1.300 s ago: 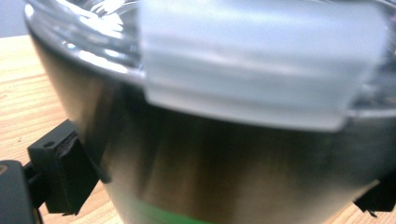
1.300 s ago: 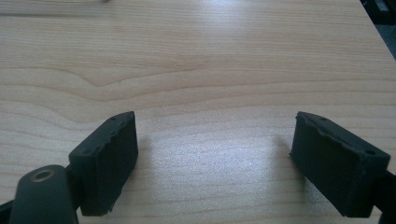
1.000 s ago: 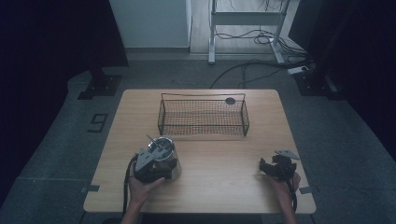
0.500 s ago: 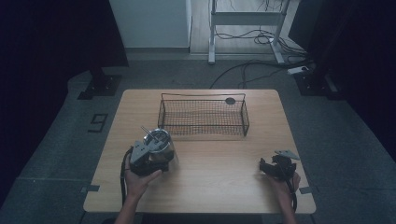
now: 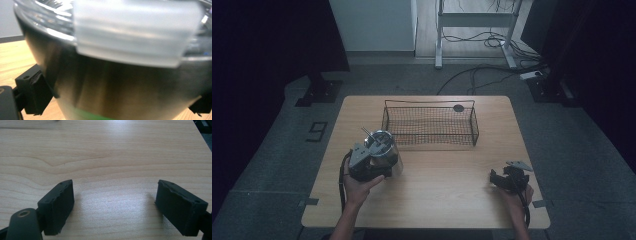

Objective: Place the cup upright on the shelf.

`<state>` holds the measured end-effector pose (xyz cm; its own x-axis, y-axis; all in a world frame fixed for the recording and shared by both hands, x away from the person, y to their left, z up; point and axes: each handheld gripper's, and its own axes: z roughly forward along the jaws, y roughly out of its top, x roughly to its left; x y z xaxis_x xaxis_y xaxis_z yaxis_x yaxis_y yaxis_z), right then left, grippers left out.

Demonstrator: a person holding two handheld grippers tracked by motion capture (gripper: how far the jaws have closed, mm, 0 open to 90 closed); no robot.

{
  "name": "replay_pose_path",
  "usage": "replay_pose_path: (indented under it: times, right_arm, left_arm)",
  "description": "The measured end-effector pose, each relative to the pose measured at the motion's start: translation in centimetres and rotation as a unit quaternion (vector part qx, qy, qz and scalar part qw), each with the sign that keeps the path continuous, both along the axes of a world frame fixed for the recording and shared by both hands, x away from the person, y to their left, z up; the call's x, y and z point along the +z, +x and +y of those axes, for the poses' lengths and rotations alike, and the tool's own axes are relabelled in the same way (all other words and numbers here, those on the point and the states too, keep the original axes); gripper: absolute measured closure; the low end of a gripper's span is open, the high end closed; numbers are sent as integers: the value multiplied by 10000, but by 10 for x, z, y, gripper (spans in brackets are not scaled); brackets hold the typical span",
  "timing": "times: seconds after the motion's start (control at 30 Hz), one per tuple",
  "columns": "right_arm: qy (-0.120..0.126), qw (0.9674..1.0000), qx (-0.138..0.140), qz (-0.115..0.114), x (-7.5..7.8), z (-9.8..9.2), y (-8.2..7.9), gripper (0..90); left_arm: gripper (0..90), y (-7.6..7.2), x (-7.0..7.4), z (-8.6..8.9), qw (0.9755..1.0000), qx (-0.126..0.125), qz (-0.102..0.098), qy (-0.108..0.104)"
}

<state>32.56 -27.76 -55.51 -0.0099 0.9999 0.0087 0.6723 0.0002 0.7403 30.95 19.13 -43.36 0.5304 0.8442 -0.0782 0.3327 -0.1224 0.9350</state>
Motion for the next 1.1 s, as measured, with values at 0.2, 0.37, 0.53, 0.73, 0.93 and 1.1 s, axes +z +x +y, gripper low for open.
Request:
replay_pose_path:
  times: [0.2, 0.37, 0.53, 0.73, 0.93, 1.1]
  right_arm:
    - [2, 10000, -8, -1, 0, 0, 0, 151]
    - [3, 10000, -13, -2, 0, 0, 0, 152]
    - [4, 10000, -14, -2, 0, 0, 0, 152]
    - [6, 10000, -18, -3, 0, 0, 0, 152]
    - [4, 10000, -14, -6, 0, 0, 1, 154]
    - [2, 10000, -10, -9, 0, 0, 1, 154]
  left_arm:
    - [38, 7, 9, -2, 10000, -19, -1, 49]
    - [38, 13, 15, -4, 10000, -53, -22, 58]
    - [38, 18, 20, -6, 9999, -53, -47, 87]
    - [39, 25, 26, -8, 10000, -56, -42, 11]
    - [38, 34, 34, -10, 10000, -19, -82, 35]
    - [38, 40, 40, -11, 9999, -32, -97, -33]
